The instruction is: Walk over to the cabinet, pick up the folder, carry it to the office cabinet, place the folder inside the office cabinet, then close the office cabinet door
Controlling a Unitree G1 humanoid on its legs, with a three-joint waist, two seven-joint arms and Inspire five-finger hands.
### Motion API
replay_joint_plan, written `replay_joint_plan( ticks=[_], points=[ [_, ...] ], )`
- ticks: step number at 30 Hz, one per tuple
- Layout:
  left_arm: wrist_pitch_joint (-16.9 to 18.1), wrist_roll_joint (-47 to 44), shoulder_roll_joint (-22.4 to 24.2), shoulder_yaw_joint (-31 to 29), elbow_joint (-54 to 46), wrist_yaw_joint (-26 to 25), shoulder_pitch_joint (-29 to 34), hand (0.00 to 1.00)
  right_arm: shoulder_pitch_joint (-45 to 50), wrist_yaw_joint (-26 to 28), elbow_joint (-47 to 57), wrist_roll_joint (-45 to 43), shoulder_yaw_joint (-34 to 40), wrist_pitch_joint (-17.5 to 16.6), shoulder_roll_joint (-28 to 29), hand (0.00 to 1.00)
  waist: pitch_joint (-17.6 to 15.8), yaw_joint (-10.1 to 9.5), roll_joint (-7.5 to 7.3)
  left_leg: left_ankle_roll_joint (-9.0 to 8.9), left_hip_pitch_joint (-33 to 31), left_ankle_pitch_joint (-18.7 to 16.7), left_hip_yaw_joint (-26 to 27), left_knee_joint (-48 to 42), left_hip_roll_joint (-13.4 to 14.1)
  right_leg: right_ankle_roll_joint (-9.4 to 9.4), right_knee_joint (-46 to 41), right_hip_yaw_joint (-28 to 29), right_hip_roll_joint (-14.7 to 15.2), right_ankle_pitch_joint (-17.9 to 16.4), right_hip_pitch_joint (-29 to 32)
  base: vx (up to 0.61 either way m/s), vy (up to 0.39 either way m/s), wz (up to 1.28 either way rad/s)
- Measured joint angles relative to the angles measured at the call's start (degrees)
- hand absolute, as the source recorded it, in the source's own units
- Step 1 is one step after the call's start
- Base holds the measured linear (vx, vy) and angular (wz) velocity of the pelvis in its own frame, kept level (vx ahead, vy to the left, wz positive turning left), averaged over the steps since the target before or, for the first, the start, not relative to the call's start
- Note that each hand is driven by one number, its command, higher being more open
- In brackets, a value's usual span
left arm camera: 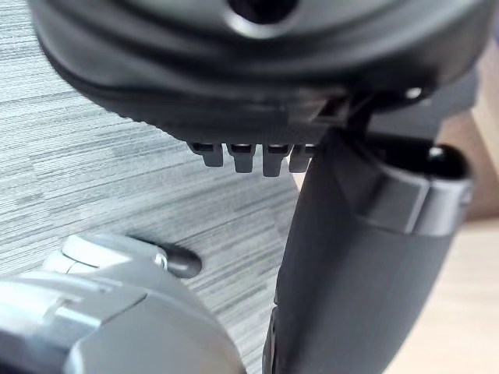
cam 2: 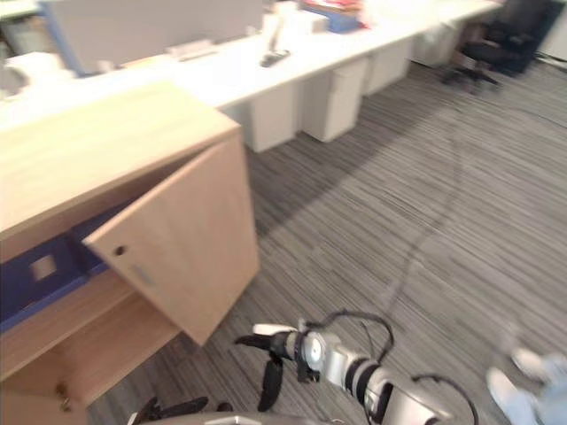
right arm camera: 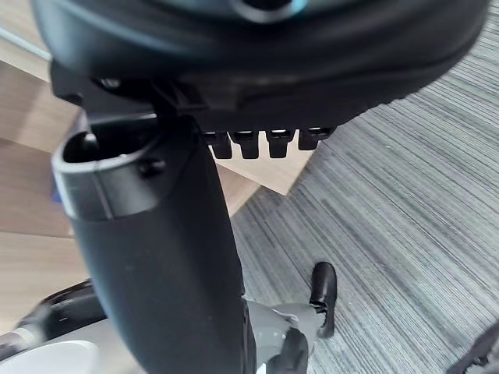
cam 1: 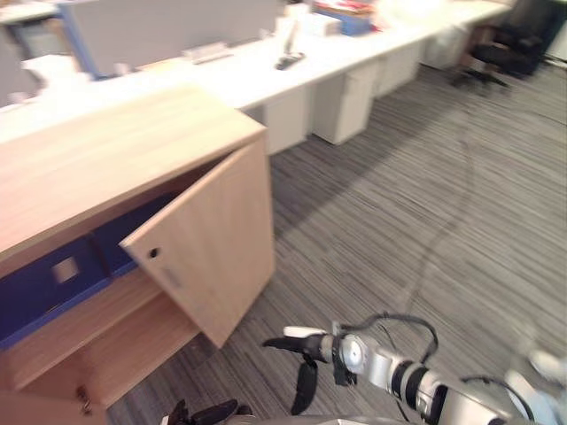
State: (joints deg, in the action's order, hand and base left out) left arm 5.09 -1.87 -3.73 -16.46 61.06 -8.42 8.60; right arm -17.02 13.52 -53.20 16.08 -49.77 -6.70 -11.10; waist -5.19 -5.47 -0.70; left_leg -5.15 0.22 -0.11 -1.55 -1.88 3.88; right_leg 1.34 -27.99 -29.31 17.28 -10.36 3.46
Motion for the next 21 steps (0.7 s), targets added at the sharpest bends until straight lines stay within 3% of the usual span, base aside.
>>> replay_joint_plan(
  ticks=[1, 2, 4, 5, 6, 9, 11, 13, 15, 16, 18, 19, 20, 21],
  points=[
    [0.18, 0.45, -0.16, 1.31, 0.0, -0.08, -0.25, 1.0, 1.55, -1.63, -3.24, 0.24, 4.07, 0.72, 0.42, 1.0, -0.21, 0.27, 0.42, 0.67, -0.87, -0.05, -4.2, -1.3, -1.04, -2.71, -6.46, 5.42, 1.09, 0.24, 1.95, 0.06, -0.008, 2.43],
    [1.01, 0.41, -0.51, 2.92, -0.24, -0.61, -0.62, 1.0, 3.05, -4.36, -8.86, 0.67, 11.73, 1.79, 2.57, 1.0, -0.24, 0.7, 1.5, 0.99, -3.32, 0.07, -11.32, -3.29, -2.02, -1.37, -8.56, 19.93, -2.94, -3.5, 5.07, 0.05, -0.031, 2.49],
    [1.04, 0.28, -0.88, 3.99, -0.52, -0.92, -1.73, 1.0, 3.26, -6.56, -13.37, 0.8, 20.48, 2.51, 4.47, 1.0, -0.32, 1.06, 1.34, 0.43, -6.86, 0.35, -18.65, -5.2, -3.82, 1.97, -3.23, 33.91, -8.65, -5.96, 5.44, -0.02, -0.143, 2.43],
    [0.94, 0.31, -1.58, 4.94, -0.67, -0.36, -2.12, 1.0, 3.69, -8.56, -16.92, 0.6, 28.98, 3.31, 6.13, 1.0, -0.97, 0.74, -0.07, -0.44, -7.94, 1.0, -23.19, -5.46, -6.1, 3.69, 2.84, 40.01, -9.64, -5.38, 4.36, -0.11, -0.277, 2.81],
    [0.23, 0.78, -1.56, 4.98, -0.25, -0.08, -2.79, 1.0, 4.62, -10.52, -19.14, -0.56, 36.86, 3.88, 6.62, 1.0, -1.5, 1.27, -0.2, -1.44, -8.57, 1.2, -28.79, -6.35, -7.93, 6.07, 4.66, 37.68, -9.14, -5.69, 2.16, -0.1, -0.264, 2.37],
    [-1.02, 1.45, 0.14, 3.51, -0.5, 0.01, -0.81, 1.0, 10.59, -13.85, -21.78, -2.8, 47.83, 5.96, 6.2, 1.0, 0.35, -0.42, 2.57, -1.47, -9.87, 2.17, -34.29, -3.37, -6.52, 4.08, 8.32, 27.95, -9.45, -6.4, -0.97, -0.07, -0.214, 1.57],
    [-1.79, 1.4, 0.92, 1.48, -0.72, 0.28, -0.6, 1.0, 11.81, -14.98, -20.74, -5.16, 52.55, 7.53, 6.26, 1.0, 0.63, -0.37, 3.06, -1.95, -11.48, 2.66, -34.39, -5.03, -6.06, 3.93, 10.13, 23.82, -10.12, -6.1, -2.83, -0.01, -0.136, 1.12],
    [-1.97, -0.05, 0.95, 1.33, -1.77, 1.42, -0.28, 1.0, 13.53, -16.7, -19.33, -5.19, 52.83, 8.23, 7.03, 1.0, 0.57, -0.91, 2.3, -4.05, -11.17, 3.39, -36.0, -5.13, -6.34, 3.87, 12.05, 20.36, -10.8, -6.1, -5.91, 0.08, -0.16, 0.89],
    [-1.85, -1.39, 0.96, 0.91, -3.98, 2.7, 0.3, 1.0, 14.34, -17.43, -18.34, -5.52, 54.14, 8.25, 8.13, 1.0, 0.3, -1.63, 1.2, -4.18, -12.14, 3.48, -37.09, -6.4, -7.45, 3.84, 13.21, 17.52, -10.88, -6.12, -7.62, 0.11, -0.154, 0.88],
    [-1.87, -2.52, 1.46, -0.64, -4.94, 3.42, -0.09, 1.0, 14.37, -17.55, -18.05, -6.21, 55.49, 8.28, 8.47, 1.0, -0.06, -1.55, 0.86, -3.68, -13.67, 3.98, -35.84, -8.21, -8.53, 3.76, 13.76, 14.68, -10.69, -6.16, -8.52, 0.07, -0.082, 1.16],
    [-1.77, -4.28, 1.71, -0.95, -5.83, 3.9, -1.22, 1.0, 14.52, -17.67, -16.6, -7.26, 58.54, 8.61, 9.21, 1.0, -1.55, -1.32, 0.34, -0.26, -14.69, 6.69, -25.54, -8.26, -8.93, 3.47, 14.06, 9.86, -9.61, -5.97, -10.38, 0.01, -0.021, 1.13],
    [-1.53, -4.69, 1.88, -2.32, -5.95, 4.42, -1.65, 1.0, 14.29, -17.74, -15.72, -7.3, 60.6, 8.57, 10.28, 1.0, -2.47, -1.39, -0.37, 4.1, -16.58, 3.71, -14.0, -11.96, -7.03, 3.08, 14.32, 7.69, -9.01, -5.85, -10.8, -0.02, 0.02, 0.76],
    [-2.0, -5.0, 2.0, -3.94, -5.42, 4.87, -1.68, 1.0, 14.21, -17.64, -14.31, -7.4, 63.26, 8.52, 11.36, 1.0, -2.62, -1.05, -0.29, 6.43, -20.79, -2.29, -1.33, -24.27, -3.38, 3.07, 14.4, 5.14, -8.63, -5.87, -11.68, 0.01, 0.008, 0.64],
    [-2.04, -5.24, 2.04, -4.46, -5.09, 4.92, -1.48, 1.0, 14.29, -17.45, -13.89, -7.45, 64.43, 8.52, 11.73, 1.0, -2.65, -0.94, -0.26, 6.73, -21.54, -4.46, 3.2, -29.41, -1.73, 3.09, 14.5, 3.88, -8.3, -5.87, -12.31, 0.11, 0.015, 0.59]
  ],
)
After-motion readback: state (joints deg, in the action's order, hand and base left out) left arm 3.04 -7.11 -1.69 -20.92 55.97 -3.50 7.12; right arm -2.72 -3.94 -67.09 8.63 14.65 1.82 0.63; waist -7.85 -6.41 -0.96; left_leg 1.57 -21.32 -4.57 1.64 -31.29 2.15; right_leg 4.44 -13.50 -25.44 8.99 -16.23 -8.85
